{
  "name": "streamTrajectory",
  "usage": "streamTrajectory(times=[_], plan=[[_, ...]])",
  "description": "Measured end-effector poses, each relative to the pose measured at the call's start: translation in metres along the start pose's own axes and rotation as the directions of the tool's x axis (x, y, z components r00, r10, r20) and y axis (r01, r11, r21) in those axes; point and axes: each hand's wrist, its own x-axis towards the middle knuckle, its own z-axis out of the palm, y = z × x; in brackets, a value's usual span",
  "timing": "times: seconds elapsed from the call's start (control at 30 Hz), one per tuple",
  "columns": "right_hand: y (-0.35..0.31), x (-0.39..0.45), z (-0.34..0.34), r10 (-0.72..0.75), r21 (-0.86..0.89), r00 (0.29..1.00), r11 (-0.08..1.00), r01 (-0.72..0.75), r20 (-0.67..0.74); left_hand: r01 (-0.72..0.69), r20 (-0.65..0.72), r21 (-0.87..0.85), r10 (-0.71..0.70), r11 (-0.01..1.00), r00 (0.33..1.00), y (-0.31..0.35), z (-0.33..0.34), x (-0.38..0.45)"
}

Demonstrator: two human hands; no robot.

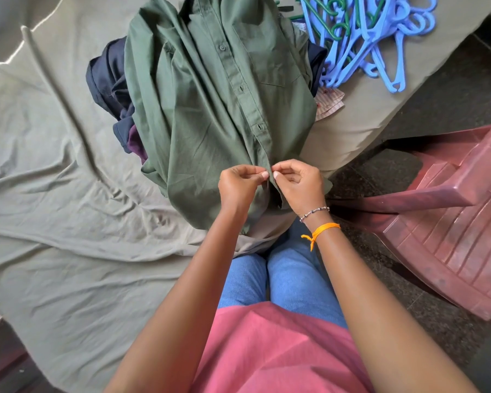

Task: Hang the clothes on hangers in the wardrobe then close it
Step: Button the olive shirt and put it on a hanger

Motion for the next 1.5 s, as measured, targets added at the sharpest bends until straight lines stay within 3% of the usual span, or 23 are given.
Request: streamTrajectory(times=[0.23, 0.5, 0.6, 0.67, 0.77, 0.83, 0.93, 1.0, 1.1, 1.23, 1.37, 1.5], plan=[[0.000, 0.005, 0.003, 0.008, 0.005, 1.000, 1.000, -0.008, 0.025, 0.091, 0.099, -0.103, -0.081, 0.991, 0.992, 0.006, -0.001, 0.000], [0.008, 0.007, 0.003, 0.010, -0.061, 0.999, 0.998, -0.008, 0.032, 0.055, 0.115, -0.053, -0.049, 0.997, 0.992, -0.004, 0.001, 0.006], [0.012, 0.015, -0.003, 0.127, -0.011, 0.983, 0.992, -0.127, 0.134, 0.031, 0.198, 0.033, -0.037, 0.999, 0.980, -0.003, 0.001, 0.008], [0.009, 0.023, -0.003, 0.168, -0.012, 0.979, 0.986, -0.167, 0.115, -0.046, 0.212, 0.167, 0.010, 0.985, 0.977, -0.001, 0.002, 0.011], [-0.015, 0.037, 0.008, -0.014, -0.051, 0.995, 0.999, 0.008, -0.103, -0.226, 0.156, 0.472, 0.171, 0.852, 0.973, 0.000, 0.004, 0.011], [-0.031, 0.049, 0.023, -0.178, -0.201, 0.983, 0.966, 0.164, -0.054, -0.309, 0.159, 0.544, 0.265, 0.780, 0.951, 0.002, 0.007, 0.008], [-0.040, 0.070, 0.042, -0.211, -0.439, 0.976, 0.872, 0.216, 0.060, -0.294, 0.183, 0.562, 0.231, 0.773, 0.956, 0.005, 0.006, 0.007], [-0.039, 0.082, 0.042, -0.159, -0.434, 0.987, 0.888, 0.150, 0.015, -0.261, 0.139, 0.568, 0.222, 0.781, 0.965, 0.004, 0.002, 0.010], [-0.032, 0.092, 0.033, -0.092, -0.382, 0.994, 0.922, 0.061, -0.063, -0.298, -0.002, 0.499, 0.345, 0.814, 0.939, 0.008, 0.002, 0.014], [-0.027, 0.093, 0.020, -0.135, -0.296, 0.991, 0.946, 0.133, 0.014, -0.403, -0.072, 0.504, 0.503, 0.763, 0.861, 0.019, 0.014, 0.031], [-0.020, 0.094, 0.023, -0.222, -0.358, 0.948, 0.886, 0.294, 0.229, -0.348, -0.142, 0.540, 0.490, 0.766, 0.860, 0.022, 0.020, 0.048], [-0.011, 0.104, 0.024, -0.161, -0.388, 0.979, 0.900, 0.199, 0.129, -0.266, -0.230, 0.505, 0.424, 0.821, 0.876, 0.021, 0.021, 0.055]])
